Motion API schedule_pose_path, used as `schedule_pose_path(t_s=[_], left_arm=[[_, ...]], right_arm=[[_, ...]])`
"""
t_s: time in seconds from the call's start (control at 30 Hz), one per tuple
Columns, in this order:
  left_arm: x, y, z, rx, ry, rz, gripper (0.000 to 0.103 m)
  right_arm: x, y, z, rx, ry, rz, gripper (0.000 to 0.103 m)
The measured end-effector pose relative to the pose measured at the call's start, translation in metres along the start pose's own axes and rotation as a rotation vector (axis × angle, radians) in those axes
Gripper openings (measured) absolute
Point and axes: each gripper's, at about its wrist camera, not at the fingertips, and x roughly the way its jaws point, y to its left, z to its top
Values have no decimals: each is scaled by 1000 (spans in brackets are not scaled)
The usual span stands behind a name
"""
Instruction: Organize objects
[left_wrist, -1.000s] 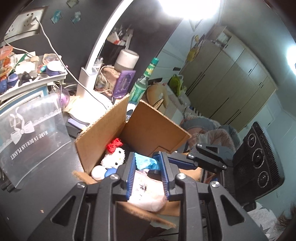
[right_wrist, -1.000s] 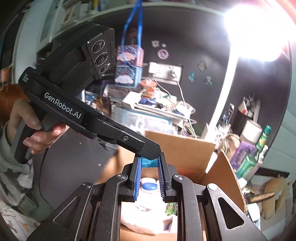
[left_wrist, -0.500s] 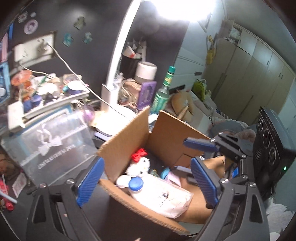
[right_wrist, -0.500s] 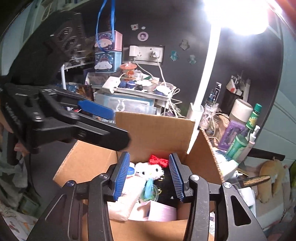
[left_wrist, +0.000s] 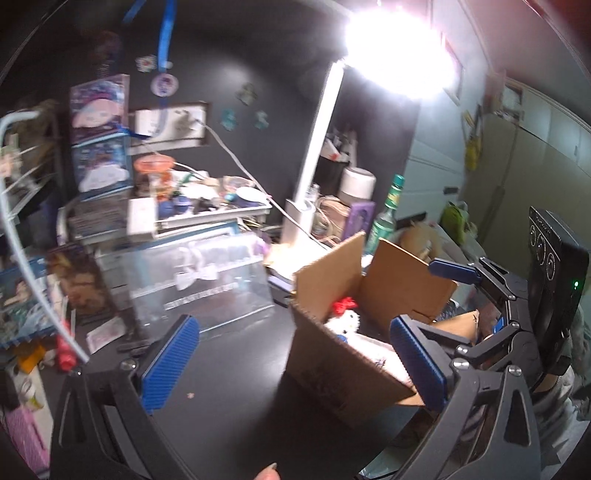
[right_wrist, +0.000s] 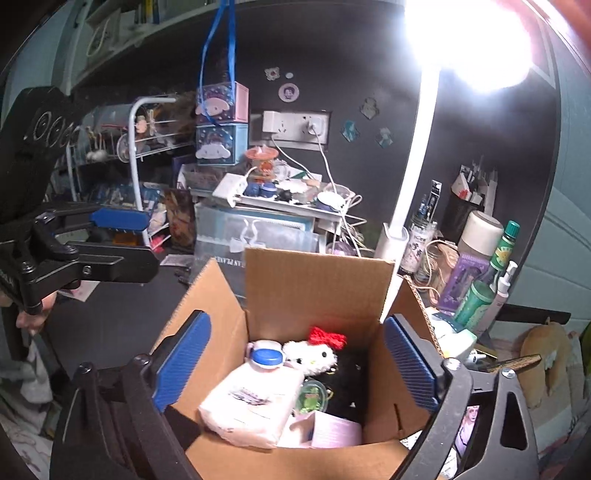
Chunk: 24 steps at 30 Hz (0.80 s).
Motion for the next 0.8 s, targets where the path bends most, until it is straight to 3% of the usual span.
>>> schedule_pose_path(t_s=[0.23, 0.4, 0.57, 0.8], left_arm=[[-34, 15, -19, -57, -122, 189, 103], [-50, 29, -30, -113, -191, 277, 103], [-55, 36, -33, -124, -199, 318, 103], [-56, 38, -35, -121, -202, 340, 103]], right_arm=[[-3, 11, 7, 21, -67, 32, 99], [-4, 17, 10, 24, -124, 32, 100], [-5, 18, 13, 51, -146, 91, 100], [-9, 23, 15, 44, -162, 105, 100]])
